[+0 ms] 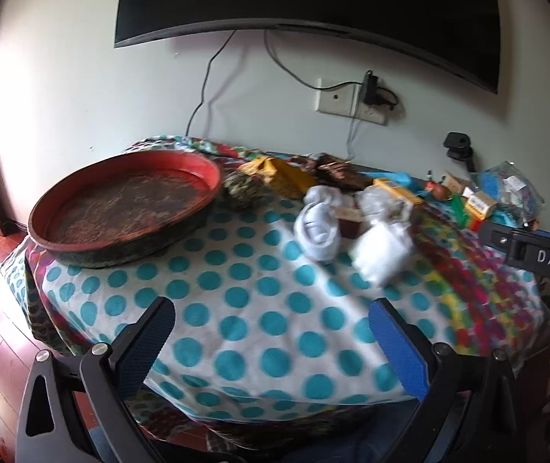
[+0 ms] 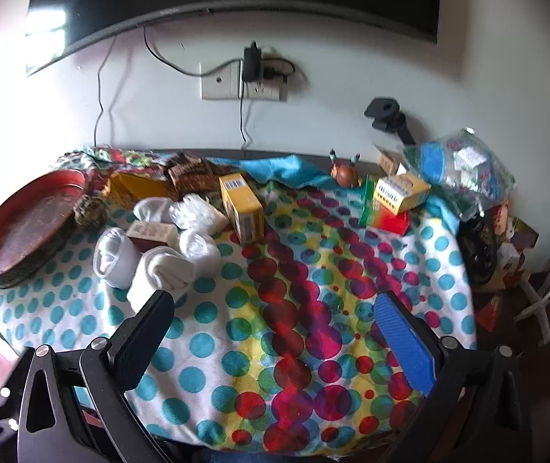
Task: Organize objects
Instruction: 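Reach the left gripper to the rolled white sock and grasp it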
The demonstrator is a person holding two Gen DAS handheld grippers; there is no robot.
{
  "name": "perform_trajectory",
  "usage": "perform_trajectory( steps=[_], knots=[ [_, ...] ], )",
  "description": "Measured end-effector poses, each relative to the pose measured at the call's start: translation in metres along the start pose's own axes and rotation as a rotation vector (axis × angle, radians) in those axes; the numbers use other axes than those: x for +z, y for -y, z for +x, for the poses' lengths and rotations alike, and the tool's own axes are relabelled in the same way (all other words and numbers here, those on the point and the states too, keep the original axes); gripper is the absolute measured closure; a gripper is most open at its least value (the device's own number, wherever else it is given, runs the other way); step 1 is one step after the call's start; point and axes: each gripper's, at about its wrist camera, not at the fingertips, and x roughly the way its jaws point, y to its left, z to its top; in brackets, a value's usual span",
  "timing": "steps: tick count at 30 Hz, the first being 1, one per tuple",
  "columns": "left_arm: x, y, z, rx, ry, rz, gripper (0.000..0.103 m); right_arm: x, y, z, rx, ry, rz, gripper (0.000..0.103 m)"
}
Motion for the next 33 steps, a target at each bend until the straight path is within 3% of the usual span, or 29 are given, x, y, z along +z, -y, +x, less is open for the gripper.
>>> perform_trajectory(
  steps=[7, 19, 24, 29, 33],
  knots=[
    [-0.002, -0.003, 0.030, 0.012, -0.051, -0.001, 0.000, -0.014, -0.003, 0.041, 0.022, -0.059, -0.003, 0.000],
    [0.021, 0.030, 0.086, 0.020, -0.113, 0.064, 0.000, -0.021, -0.016, 0.054, 0.049, -0.025, -0.090, 0.000],
    [0.027, 0.036, 0.098, 0.016, -0.132, 0.069, 0.000, -0.023, -0.007, 0.062, 0.080, -0.033, -0.058, 0.000],
    [0.033, 0.034, 0.102, 0.036, -0.104, 0.075, 0.000, -0.027, 0.004, 0.073, 0.111, -0.052, -0.015, 0.000],
    [0.046, 0.032, 0.107, 0.008, -0.096, 0.080, 0.000, -0.026, 0.009, 0.079, 0.133, -0.069, -0.006, 0.000]
  ],
)
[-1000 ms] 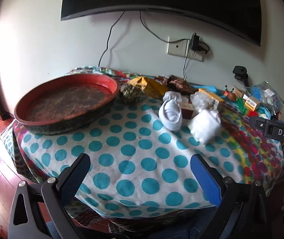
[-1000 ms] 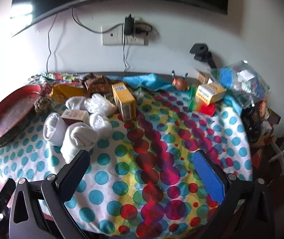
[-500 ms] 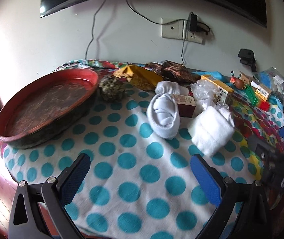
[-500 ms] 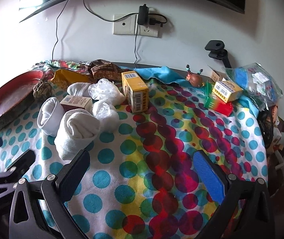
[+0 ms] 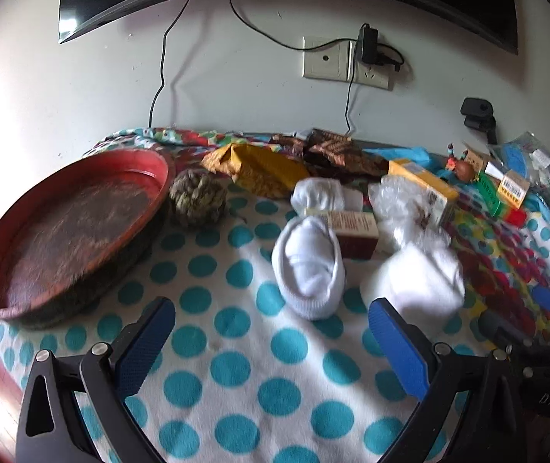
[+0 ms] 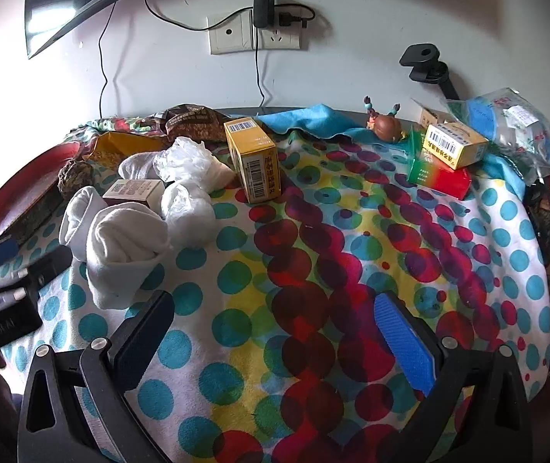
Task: Organize objects
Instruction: 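Reach the left gripper to the rolled white sock and grasp it, then carry the white sock with the left gripper into the red tray and release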
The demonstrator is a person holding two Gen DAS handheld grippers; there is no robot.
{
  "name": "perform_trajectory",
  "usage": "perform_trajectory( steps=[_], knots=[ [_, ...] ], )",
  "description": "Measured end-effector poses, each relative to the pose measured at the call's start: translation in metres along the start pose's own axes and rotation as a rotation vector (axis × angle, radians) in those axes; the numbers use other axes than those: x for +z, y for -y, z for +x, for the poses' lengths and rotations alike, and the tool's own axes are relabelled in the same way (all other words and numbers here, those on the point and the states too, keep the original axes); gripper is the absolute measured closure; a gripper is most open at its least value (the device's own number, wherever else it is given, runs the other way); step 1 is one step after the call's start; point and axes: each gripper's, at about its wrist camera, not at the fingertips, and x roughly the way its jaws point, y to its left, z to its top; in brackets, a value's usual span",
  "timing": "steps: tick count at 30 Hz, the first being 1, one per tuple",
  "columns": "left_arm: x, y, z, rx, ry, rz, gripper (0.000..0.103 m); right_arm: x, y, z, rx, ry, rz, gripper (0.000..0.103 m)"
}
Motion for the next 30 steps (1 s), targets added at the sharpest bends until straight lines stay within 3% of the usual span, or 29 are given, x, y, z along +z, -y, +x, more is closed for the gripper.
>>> perform_trajectory(
  steps=[6, 8, 12, 13, 30],
  knots=[
    [0.025, 0.011, 0.015, 0.009, 0.000, 0.060, 0.001, 0.003, -0.001, -0.002, 0.011, 0.014, -0.009, 0.000],
    [0.027, 0.017, 0.030, 0.001, -0.053, 0.093, 0.010, 0.003, -0.002, -0.001, 0.014, 0.007, -0.017, 0.000],
    [0.018, 0.019, 0.054, -0.053, -0.154, 0.081, 0.056, 0.004, 0.000, 0.001, 0.032, -0.005, -0.007, 0.000],
    [0.016, 0.019, 0.055, -0.073, -0.153, 0.069, 0.058, 0.004, 0.000, 0.001, 0.035, -0.007, -0.005, 0.000],
    [0.014, 0.014, 0.035, -0.037, -0.092, 0.076, 0.063, -0.002, -0.009, 0.004, 0.042, -0.018, -0.028, 0.000]
  ],
)
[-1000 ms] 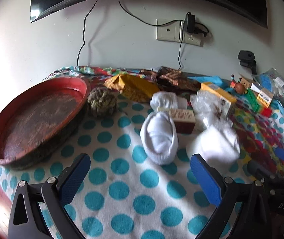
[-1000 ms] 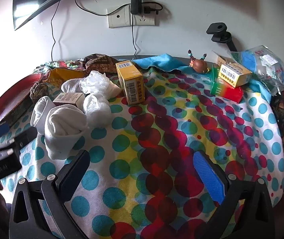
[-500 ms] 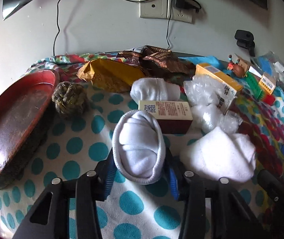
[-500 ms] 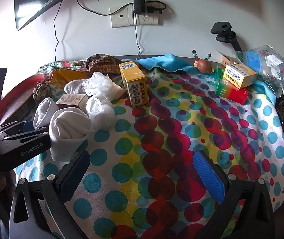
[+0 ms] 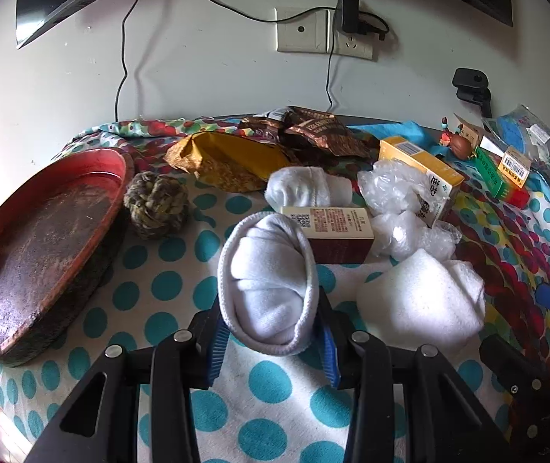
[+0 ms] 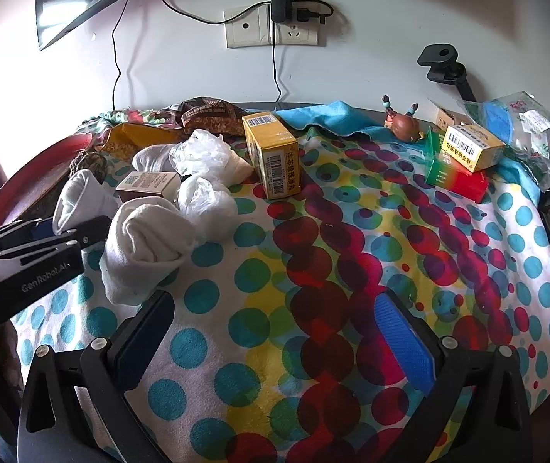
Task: Organize objects
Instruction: 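Carry the white sock with the left gripper into the red tray and release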
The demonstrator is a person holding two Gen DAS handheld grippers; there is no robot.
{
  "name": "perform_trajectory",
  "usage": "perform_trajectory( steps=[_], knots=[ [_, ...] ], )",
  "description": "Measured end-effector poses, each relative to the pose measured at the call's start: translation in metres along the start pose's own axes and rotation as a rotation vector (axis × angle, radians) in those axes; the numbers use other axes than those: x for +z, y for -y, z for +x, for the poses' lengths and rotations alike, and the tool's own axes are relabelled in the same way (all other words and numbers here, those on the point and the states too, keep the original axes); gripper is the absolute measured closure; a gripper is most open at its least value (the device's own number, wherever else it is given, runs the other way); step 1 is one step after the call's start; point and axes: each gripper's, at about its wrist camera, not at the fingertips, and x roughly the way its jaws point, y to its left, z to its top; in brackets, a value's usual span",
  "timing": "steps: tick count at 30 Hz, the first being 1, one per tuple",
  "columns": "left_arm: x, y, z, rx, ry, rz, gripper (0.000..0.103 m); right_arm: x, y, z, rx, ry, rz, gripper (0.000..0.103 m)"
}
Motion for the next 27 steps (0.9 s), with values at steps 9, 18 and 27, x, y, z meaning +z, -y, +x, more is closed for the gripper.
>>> perform_trajectory(
  steps=[9, 18, 27],
  knots=[
    [0.015, -0.039, -0.033, 0.073, 0.090, -0.050, 0.063, 0.000, 0.001, -0.001, 0.010, -0.002, 0.000, 0.000],
    [0.012, -0.199, -0.027, 0.362, 0.002, -0.273, 0.063, -0.001, -0.005, -0.001, 0.019, 0.001, -0.011, 0.000],
    [-0.009, -0.242, -0.017, 0.427, -0.037, -0.305, 0.063, -0.005, -0.014, -0.001, 0.017, 0.011, -0.029, 0.000]
  ],
)
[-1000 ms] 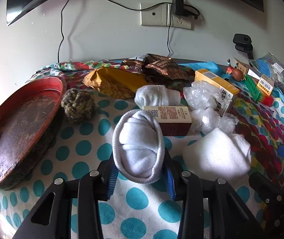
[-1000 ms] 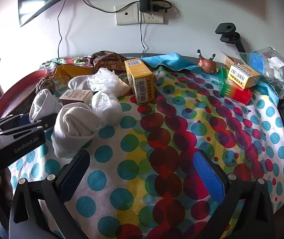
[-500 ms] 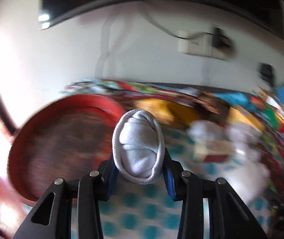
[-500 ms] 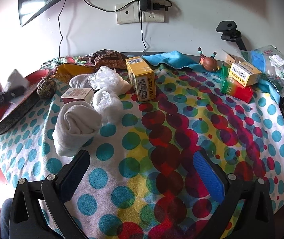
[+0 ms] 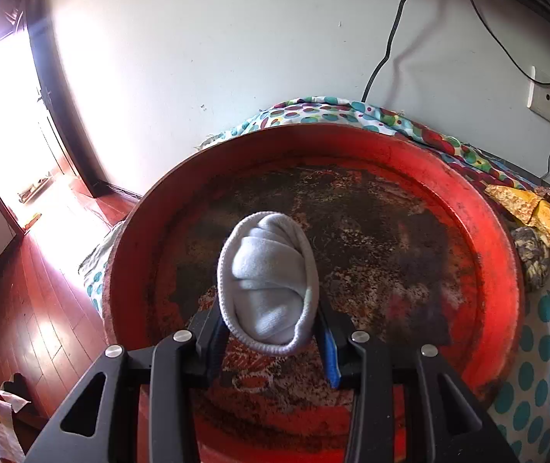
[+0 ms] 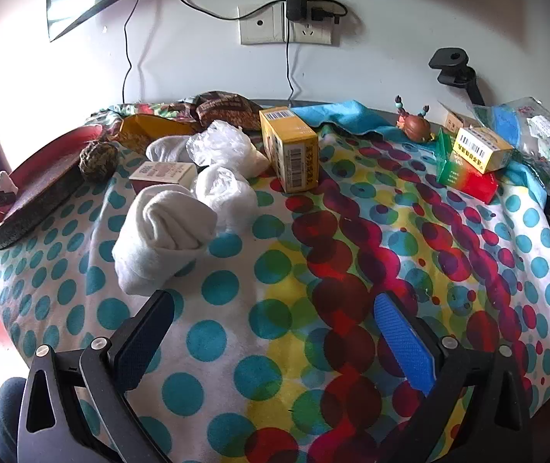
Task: Organize objects
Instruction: 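Carry the white sock with the left gripper into the red tray and release, then grasp the rolled white towel with the right gripper and drop it in the red tray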
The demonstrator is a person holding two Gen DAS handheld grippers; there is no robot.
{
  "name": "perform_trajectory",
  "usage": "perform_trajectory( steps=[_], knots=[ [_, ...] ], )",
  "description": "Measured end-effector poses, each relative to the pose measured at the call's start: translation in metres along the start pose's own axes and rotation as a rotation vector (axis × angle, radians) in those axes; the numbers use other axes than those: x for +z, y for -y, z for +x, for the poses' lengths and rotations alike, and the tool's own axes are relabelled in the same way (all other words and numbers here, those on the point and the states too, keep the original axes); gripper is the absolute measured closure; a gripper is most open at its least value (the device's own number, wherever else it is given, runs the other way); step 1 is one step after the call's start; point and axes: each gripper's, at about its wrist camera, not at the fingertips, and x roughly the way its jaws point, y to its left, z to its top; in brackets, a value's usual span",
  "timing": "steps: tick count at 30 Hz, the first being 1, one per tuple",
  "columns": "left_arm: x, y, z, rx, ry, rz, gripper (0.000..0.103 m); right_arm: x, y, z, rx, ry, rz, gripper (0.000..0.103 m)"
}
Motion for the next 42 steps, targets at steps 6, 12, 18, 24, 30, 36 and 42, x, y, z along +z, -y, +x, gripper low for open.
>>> perform_trajectory(
  steps=[6, 12, 18, 24, 30, 36, 42],
  knots=[
    [0.003, 0.004, 0.012, -0.016, 0.000, -0.010, 0.063, 0.010, -0.019, -0.010, 0.113, 0.083, -0.027, 0.000],
    [0.001, 0.004, 0.018, -0.040, -0.001, -0.020, 0.063, 0.017, -0.034, 0.002, 0.097, 0.059, -0.032, 0.000],
    [-0.002, 0.002, 0.022, -0.065, -0.007, -0.044, 0.046, 0.021, -0.031, 0.015, 0.093, 0.028, 0.025, 0.000],
    [-0.011, -0.001, -0.020, -0.136, 0.104, -0.062, 0.016, 0.025, -0.047, 0.033, 0.073, -0.019, 0.013, 0.002],
    [-0.051, -0.019, -0.084, -0.205, 0.179, -0.113, 0.016, 0.023, -0.072, 0.043, 0.033, -0.047, -0.071, 0.045],
    [-0.100, -0.025, -0.100, -0.247, 0.095, -0.125, 0.016, 0.024, -0.082, 0.043, 0.045, -0.037, -0.109, 0.073],
    [-0.107, -0.019, -0.109, -0.293, 0.098, -0.103, 0.016, 0.031, -0.085, 0.025, 0.048, 0.000, -0.113, 0.075]
  ],
)
